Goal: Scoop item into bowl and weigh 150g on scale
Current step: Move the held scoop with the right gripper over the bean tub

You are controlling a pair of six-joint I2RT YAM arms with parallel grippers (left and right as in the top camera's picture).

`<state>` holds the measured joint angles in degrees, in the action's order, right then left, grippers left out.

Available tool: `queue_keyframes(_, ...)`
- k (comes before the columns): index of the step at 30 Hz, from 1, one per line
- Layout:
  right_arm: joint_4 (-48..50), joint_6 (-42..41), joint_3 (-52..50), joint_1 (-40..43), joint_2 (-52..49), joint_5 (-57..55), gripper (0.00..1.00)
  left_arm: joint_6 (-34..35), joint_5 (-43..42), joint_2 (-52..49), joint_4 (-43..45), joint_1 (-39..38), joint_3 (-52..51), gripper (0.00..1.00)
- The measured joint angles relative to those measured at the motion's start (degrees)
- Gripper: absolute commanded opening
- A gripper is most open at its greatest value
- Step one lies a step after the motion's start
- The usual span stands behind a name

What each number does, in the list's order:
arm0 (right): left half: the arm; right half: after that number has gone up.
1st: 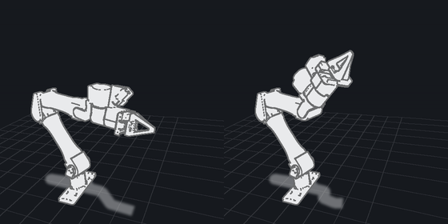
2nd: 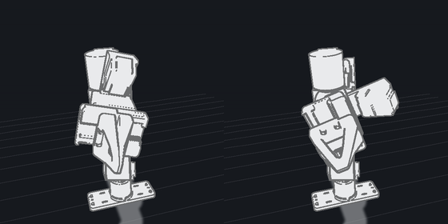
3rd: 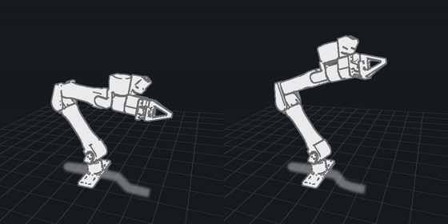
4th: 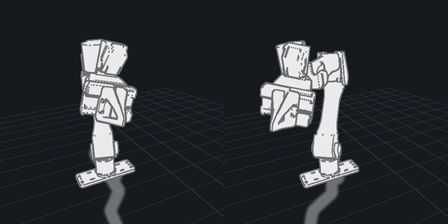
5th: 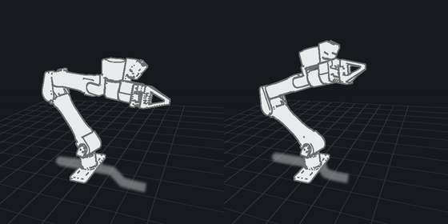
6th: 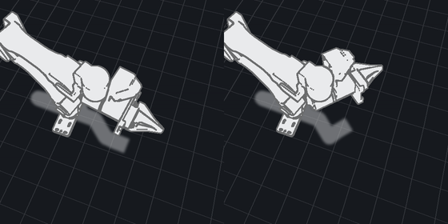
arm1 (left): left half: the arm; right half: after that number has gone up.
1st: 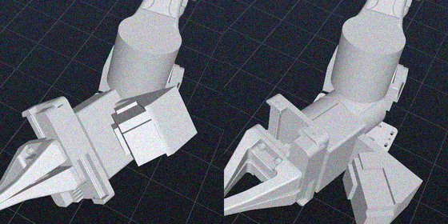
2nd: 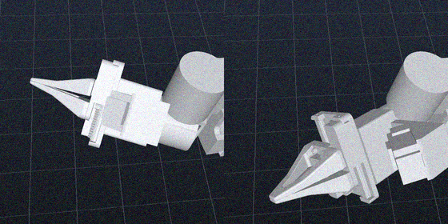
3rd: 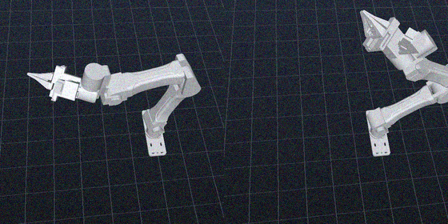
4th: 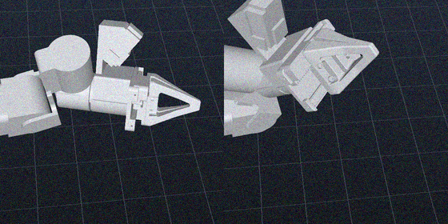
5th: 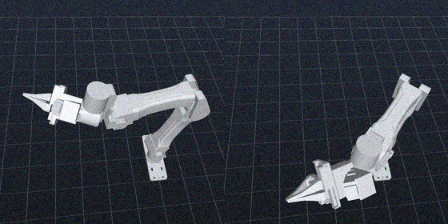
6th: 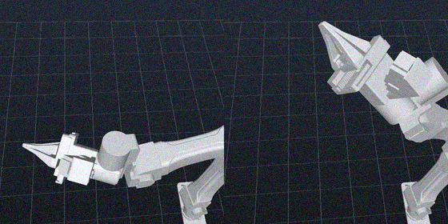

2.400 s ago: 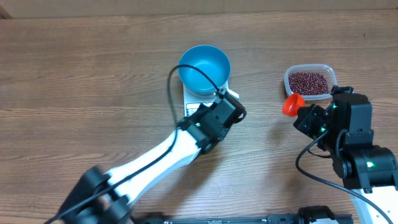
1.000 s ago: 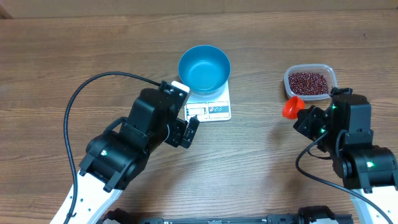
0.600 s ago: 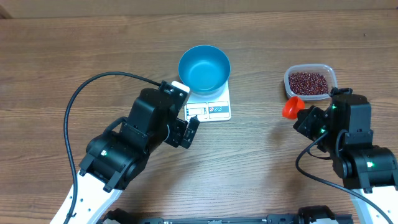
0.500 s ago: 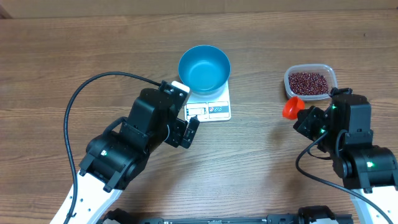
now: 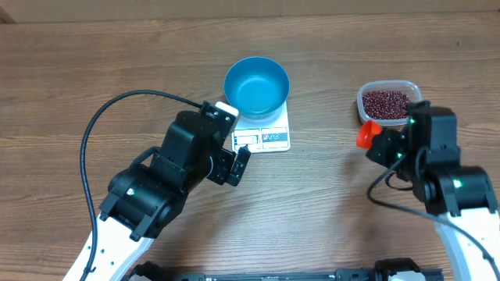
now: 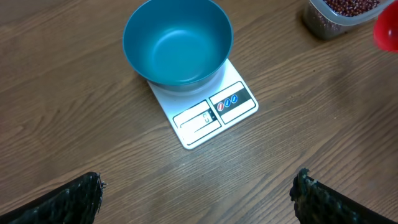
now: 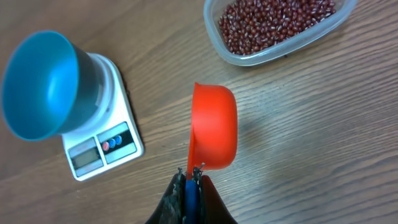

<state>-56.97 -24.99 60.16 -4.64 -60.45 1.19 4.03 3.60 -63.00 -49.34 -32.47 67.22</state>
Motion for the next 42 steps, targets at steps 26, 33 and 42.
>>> queue_keyframes(26,10.27,20.17,8.37,6.86,-13.42,-16.26,0.04,0.02,0.00,0.00,0.00,0.00,0.00,1.00)
queue_keyframes(33,12.76,25.79,8.37,15.67,-20.02,-5.92,0.04,0.02,0.00,0.00,0.00,0.00,0.00,1.00)
queue_keyframes(42,14.82,30.49,8.37,16.90,-25.44,0.39,0.04,0.00,0.00,0.00,0.00,0.00,0.00,1.00)
